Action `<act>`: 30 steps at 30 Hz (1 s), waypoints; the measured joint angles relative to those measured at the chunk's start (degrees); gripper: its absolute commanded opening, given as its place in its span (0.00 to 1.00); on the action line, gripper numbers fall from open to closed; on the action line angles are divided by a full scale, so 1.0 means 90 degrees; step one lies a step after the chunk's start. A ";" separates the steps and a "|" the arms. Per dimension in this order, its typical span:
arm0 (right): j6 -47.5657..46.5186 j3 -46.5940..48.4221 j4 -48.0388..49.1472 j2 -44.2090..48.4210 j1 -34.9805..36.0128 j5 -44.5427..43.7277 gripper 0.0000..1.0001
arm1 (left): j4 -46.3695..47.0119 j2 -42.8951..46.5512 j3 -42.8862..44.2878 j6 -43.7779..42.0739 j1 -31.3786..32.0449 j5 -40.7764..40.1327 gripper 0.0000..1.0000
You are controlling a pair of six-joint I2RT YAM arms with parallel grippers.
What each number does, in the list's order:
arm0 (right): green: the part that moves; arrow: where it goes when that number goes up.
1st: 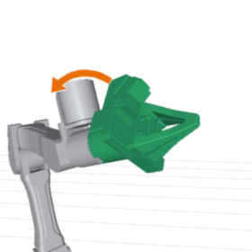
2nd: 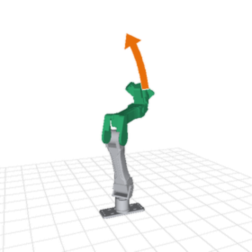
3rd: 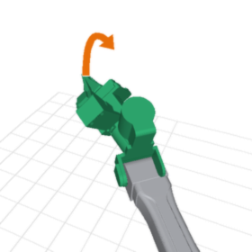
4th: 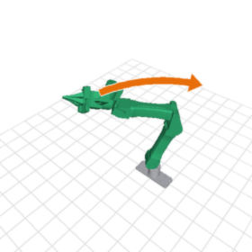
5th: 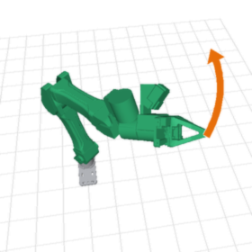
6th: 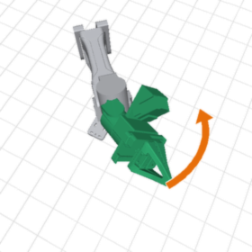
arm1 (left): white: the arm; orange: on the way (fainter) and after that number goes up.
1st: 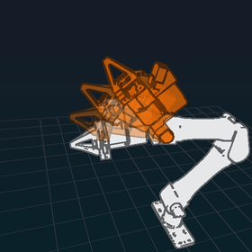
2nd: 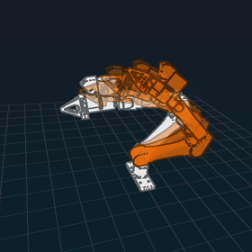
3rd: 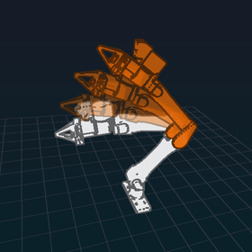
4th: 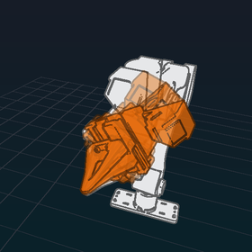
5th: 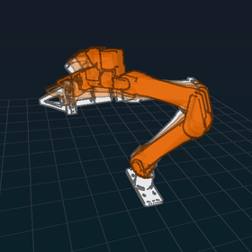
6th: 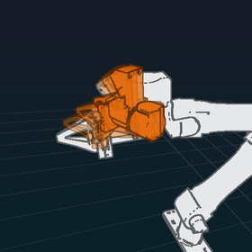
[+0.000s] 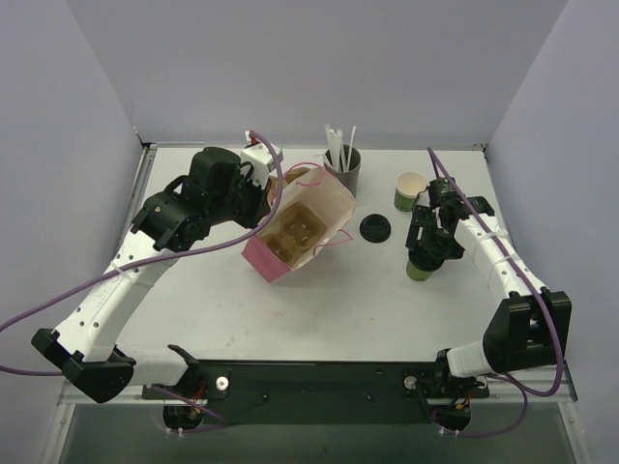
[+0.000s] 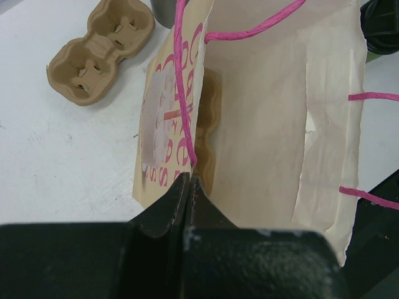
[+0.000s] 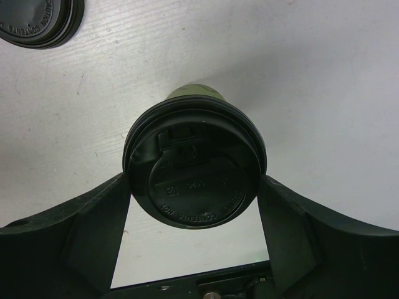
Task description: Pack the takeout coffee
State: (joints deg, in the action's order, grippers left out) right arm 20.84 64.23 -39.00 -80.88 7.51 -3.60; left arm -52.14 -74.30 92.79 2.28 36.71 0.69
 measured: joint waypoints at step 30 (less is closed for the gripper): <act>0.0034 0.0384 -0.0323 -0.0376 0.0010 -0.0005 0.78 | 0.0000 -0.0002 -0.0002 0.0000 0.0000 0.0000 0.00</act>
State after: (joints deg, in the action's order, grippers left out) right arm 21.15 67.68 -41.91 -84.27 7.60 -3.64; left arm -52.14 -74.32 92.77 2.28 36.71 0.69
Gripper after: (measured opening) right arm 0.776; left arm 0.022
